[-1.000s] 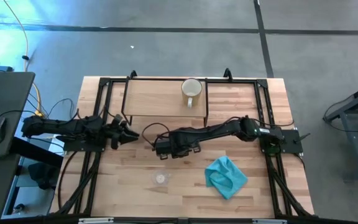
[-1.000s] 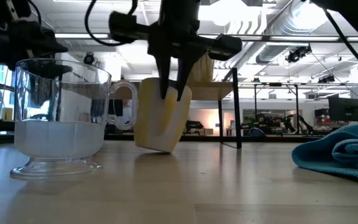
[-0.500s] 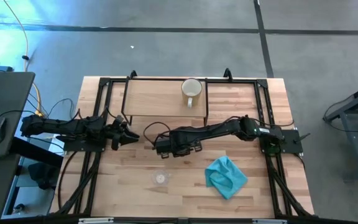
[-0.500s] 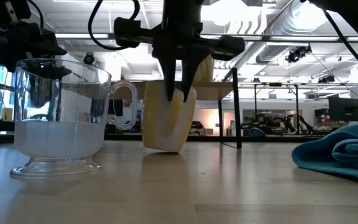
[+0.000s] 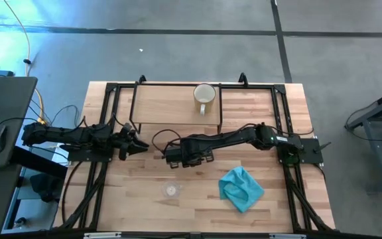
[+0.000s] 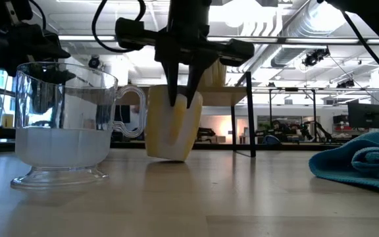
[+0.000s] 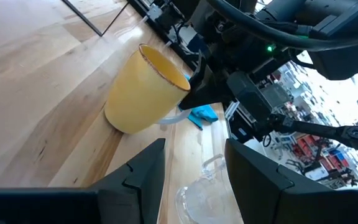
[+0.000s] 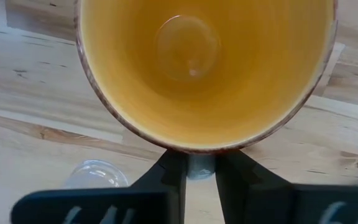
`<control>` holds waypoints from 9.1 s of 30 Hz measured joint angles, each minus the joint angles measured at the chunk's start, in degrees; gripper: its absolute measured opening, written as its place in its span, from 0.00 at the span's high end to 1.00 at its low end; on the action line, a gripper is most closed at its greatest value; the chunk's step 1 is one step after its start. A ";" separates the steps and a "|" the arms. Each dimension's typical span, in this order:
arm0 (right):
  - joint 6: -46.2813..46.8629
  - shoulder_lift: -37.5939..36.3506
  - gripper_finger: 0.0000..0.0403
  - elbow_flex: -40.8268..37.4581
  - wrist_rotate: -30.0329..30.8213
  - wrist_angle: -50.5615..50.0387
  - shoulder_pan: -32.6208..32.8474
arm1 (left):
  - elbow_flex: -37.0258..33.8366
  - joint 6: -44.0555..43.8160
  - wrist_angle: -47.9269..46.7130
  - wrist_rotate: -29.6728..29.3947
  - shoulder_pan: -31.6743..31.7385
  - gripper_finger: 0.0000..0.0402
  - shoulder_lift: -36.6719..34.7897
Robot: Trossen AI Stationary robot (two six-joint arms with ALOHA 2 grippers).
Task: Stack small to large cups/mugs on shelf
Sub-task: Put the yellow mug on the shelf
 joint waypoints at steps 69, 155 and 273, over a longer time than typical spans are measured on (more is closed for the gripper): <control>-2.96 0.44 0.74 0.02 1.29 6.03 0.54 | 0.00 -0.44 0.10 1.02 0.00 0.62 0.00; -11.39 0.33 0.69 0.02 -0.09 15.71 -0.72 | 0.00 -0.85 0.12 0.80 0.00 0.62 -0.01; -84.50 -32.68 0.69 4.66 23.35 16.12 7.28 | 36.46 -6.43 -5.87 -46.57 -24.24 0.62 76.67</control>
